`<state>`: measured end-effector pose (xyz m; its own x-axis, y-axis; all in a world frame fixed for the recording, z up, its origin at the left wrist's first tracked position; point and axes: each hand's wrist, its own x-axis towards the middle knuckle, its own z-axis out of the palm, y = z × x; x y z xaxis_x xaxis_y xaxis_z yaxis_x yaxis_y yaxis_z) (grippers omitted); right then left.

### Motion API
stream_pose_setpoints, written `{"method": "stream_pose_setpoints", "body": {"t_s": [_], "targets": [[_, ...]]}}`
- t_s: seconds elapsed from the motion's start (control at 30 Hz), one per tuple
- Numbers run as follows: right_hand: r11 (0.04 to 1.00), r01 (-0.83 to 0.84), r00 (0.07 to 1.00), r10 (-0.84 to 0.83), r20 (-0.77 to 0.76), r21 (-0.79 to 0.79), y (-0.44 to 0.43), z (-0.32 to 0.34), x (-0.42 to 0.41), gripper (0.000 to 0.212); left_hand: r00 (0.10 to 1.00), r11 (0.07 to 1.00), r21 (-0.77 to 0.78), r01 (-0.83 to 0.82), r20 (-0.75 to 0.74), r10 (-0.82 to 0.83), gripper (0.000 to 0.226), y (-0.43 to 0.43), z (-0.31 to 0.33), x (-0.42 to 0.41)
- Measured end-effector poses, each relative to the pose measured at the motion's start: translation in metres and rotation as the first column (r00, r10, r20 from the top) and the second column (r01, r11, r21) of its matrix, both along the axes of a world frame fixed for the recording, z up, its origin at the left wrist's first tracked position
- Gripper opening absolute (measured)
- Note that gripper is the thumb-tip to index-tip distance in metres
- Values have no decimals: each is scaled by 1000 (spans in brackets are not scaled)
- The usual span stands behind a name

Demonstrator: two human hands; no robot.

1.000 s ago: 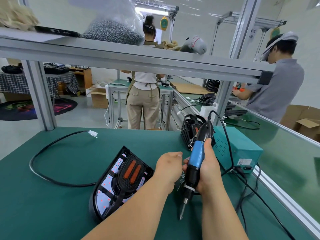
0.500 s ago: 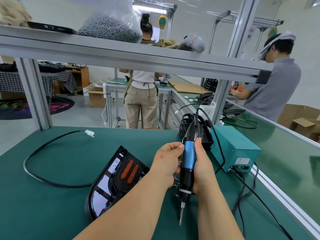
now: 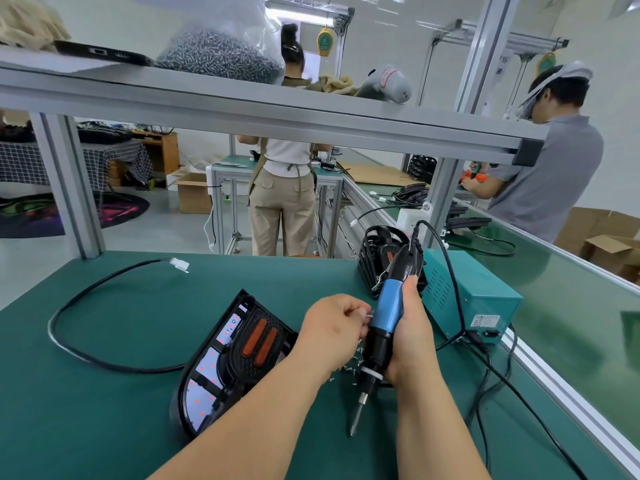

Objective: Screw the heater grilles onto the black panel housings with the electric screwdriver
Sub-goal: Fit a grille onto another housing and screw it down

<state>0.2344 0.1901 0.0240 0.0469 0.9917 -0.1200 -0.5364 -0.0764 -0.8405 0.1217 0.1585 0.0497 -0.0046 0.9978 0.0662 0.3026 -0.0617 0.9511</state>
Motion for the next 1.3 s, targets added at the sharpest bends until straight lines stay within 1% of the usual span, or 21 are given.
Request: {"method": "stream_pose_setpoints", "body": {"t_s": [0.03, 0.07, 0.13, 0.23, 0.3, 0.37, 0.43, 0.5, 0.57, 0.63, 0.7, 0.73, 0.8, 0.83, 0.9, 1.03, 1.13, 1.2, 1.23, 1.3], "targets": [[1000, -14, 1000, 14, -5, 14, -1, 0, -1, 65, 995, 999, 39, 20, -99, -16, 23, -2, 2, 0], [999, -31, 999, 31, -9, 27, -1, 0, -2, 63, 973, 995, 95, 32, -231, -9, 24, -3, 3, 1], [998, -54, 998, 55, -18, 43, -3, 0, -2, 57, 884, 978, 201, 55, -464, 46, 26, -4, 5, 1], [996, -63, 997, 65, -32, 62, -5, 2, -4, 56, 757, 961, 261, 93, -645, 102, 24, -4, 5, 0], [997, -62, 998, 64, -27, 49, -7, 3, -7, 57, 694, 954, 278, 112, -709, 125, 21, -4, 4, -1], [999, -39, 999, 39, 24, 12, -5, 4, -8, 60, 698, 957, 278, 89, -703, 139, 19, -3, 2, -4], [1000, -5, 993, 7, 117, -23, -3, 5, -6, 62, 715, 971, 239, 26, -683, 149, 20, -3, 1, -8], [998, 47, 982, -36, 188, -52, 0, 4, -3, 62, 683, 988, 154, -24, -719, 129, 24, -5, 0, -13], [993, 105, 981, -95, 172, -49, 1, 5, 2, 62, 633, 997, 69, -30, -771, 73, 32, -9, -1, -14], [989, 144, 984, -139, 107, -43, 1, 5, 5, 61, 622, 1000, 29, -5, -782, 26, 32, -11, -1, -12], [987, 158, 987, -157, 20, -42, -1, 6, 6, 59, 637, 999, 27, 17, -771, 10, 24, -13, -1, -10], [986, 161, 986, -162, -31, -38, -1, 6, 7, 57, 659, 999, 35, 10, -752, 20, 24, -14, -1, -11], [987, 161, 978, -164, -126, -28, -2, 7, 7, 54, 732, 998, 43, -49, -679, 65, 27, -13, -1, -14], [986, 162, 972, -164, -169, -26, -2, 8, 6, 54, 753, 995, 54, -79, -651, 95, 25, -14, 0, -17], [987, 162, 955, -161, -250, -17, -3, 11, 3, 52, 753, 992, 93, -84, -647, 124, 14, -14, 3, -22], [987, 162, 917, -145, -372, 17, -3, 17, -3, 40, 817, 986, 144, -83, -557, 150, 18, -16, 7, -33], [989, 149, 911, -137, -389, 0, -5, 18, -9, 29, 871, 982, 132, -138, -455, 184, 22, -24, 10, -44], [988, 154, 904, -150, -401, -21, -7, 18, -11, 21, 918, 981, 118, -157, -348, 189, 20, -27, 9, -50], [987, 157, 896, -156, -416, -30, -7, 18, -11, 18, 947, 981, 98, -165, -261, 185, 22, -27, 8, -53], [987, 158, 883, -160, -442, -43, -9, 20, -10, 16, 987, 987, 33, -160, -19, 161, 25, -30, 7, -60]]}}
